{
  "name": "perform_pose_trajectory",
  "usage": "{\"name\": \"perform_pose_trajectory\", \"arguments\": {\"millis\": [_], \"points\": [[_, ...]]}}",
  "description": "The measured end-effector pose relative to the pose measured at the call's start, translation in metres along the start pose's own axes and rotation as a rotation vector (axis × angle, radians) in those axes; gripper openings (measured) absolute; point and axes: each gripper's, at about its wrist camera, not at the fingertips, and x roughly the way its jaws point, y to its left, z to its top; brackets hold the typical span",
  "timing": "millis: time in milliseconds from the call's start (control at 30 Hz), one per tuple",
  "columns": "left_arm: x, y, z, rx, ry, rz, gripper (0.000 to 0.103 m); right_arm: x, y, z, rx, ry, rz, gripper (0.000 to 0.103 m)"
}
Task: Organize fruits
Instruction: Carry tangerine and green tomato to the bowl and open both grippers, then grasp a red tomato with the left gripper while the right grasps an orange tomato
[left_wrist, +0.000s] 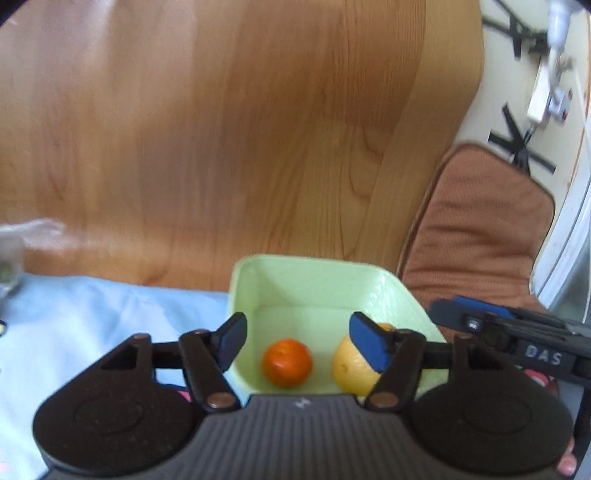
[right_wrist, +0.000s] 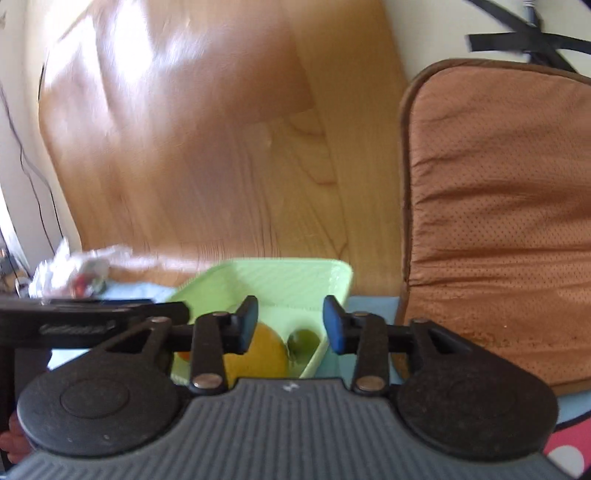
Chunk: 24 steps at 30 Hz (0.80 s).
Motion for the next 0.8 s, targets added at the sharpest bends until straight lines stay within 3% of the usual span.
{"name": "perform_pose_trajectory", "arguments": {"millis": [133,333,433,533,667,800], "points": [[-0.029,0.022,-0.011,-0.076,-0.004,-0.022,0.066,-0.027,-0.004,-0.008,-0.004,-0.004,0.029,0.042],[-0.069,0.034,-0.054,-0.118,0.040,-0.059,0.066,-0.058,-0.001,-0.030,-0.052,0.128,0.144,0.042],[-0.082,0.031,-0.075,-0.115,0.065,-0.075,0.071,-0.065,0.011,-0.044,-0.140,0.163,0.154,0.041],[-0.091,0.025,-0.091,-0.101,0.073,-0.073,0.075,-0.072,0.016,-0.052,-0.134,0.181,0.142,0.041],[-0.090,0.015,-0.093,-0.053,0.067,-0.057,0.075,-0.082,0.031,-0.065,-0.155,0.185,0.180,0.041],[-0.077,0.006,-0.094,-0.004,0.076,-0.028,0.074,-0.067,0.052,-0.072,-0.218,0.224,0.158,0.042]]}}
